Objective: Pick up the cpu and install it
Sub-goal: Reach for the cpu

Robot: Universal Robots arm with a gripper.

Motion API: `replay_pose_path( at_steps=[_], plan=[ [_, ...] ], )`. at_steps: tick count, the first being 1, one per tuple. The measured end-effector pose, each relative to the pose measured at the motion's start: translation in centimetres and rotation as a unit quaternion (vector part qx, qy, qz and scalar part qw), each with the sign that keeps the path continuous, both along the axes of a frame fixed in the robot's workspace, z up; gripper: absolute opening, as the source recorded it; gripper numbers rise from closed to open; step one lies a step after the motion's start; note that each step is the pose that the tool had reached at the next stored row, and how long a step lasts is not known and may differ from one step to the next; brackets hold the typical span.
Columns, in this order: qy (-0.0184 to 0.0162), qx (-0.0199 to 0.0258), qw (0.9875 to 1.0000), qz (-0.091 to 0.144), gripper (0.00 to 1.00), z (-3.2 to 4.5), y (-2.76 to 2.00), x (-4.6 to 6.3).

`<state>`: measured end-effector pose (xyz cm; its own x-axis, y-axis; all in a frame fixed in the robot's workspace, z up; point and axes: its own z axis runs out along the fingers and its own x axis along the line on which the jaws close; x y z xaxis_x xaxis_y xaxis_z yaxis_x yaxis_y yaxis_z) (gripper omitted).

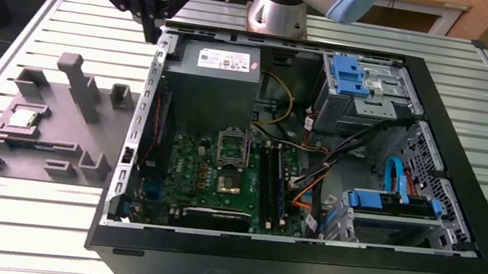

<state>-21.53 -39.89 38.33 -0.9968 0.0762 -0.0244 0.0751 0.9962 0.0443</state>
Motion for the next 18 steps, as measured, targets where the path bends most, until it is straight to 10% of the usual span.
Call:
replay_pose_path(
  at_steps=[18],
  plan=[
    [0.0000, 0.0000, 1.0000, 0.000, 0.11, -0.06, 0.00, -0.62]
  ],
)
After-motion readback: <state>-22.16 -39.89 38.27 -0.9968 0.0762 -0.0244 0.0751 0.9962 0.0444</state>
